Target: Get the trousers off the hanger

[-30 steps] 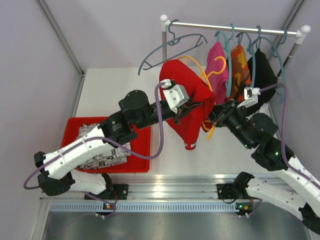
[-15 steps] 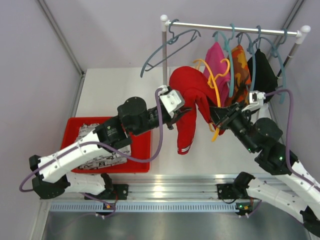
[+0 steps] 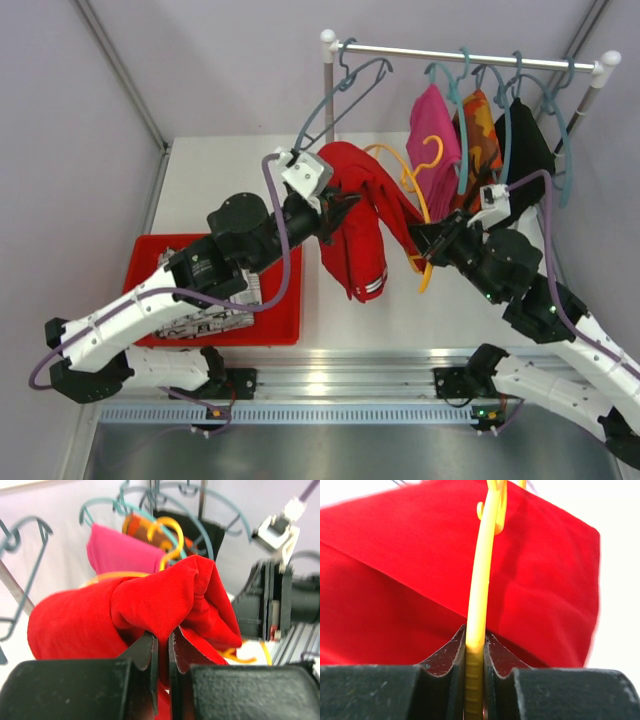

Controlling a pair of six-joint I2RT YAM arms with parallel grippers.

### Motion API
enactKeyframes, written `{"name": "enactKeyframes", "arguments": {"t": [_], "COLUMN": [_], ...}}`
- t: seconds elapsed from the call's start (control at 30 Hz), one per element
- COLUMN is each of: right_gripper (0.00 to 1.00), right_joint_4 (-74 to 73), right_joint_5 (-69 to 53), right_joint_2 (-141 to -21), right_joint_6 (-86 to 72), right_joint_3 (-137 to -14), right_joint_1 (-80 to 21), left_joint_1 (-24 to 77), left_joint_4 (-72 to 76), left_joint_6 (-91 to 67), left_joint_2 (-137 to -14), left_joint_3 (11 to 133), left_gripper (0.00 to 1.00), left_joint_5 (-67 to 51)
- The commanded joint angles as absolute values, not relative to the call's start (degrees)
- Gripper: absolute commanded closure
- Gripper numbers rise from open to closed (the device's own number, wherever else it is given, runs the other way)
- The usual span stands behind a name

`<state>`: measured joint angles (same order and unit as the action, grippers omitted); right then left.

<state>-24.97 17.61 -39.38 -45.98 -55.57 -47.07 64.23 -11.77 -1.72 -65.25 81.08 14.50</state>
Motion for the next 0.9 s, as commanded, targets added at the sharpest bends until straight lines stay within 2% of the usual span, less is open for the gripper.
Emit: {"name": "enactKeyframes", "arguments": {"t": [0.0,0.23,0.47,0.87], "right_gripper": [1.00,1.00,1.00,1.00], "right_joint_4": [-26.71,-34.89,-37.44,-42.01], "right_joint_5": [21.27,21.80,23.73,22.07], "right_joint_2": [-37.44,-37.97,-34.37,-34.01], "right_joint_6": [-48.59,-52.29,-53.53,-50.36], "right_joint_3": [-54.93,-54.67,-52.12,-54.66], "right_joint_1": [-46.93,-47.02,-46.93,-46.93], "left_joint_1": [64.25,64.25,64.25,64.25], "left_joint_4": [1.67,4.13,-4.30,-9.84], "left_joint_6": [1.75,4.48,4.39,8.35], "left_joint_2": [-64.50,-67.67,-69.26,-61.53], "left_joint_3": [91.47,100.09,109.95,112.85], "left_gripper": [1.00,1.00,1.00,1.00], "left_joint_5": [16.62,13.46,9.40,18.80]}}
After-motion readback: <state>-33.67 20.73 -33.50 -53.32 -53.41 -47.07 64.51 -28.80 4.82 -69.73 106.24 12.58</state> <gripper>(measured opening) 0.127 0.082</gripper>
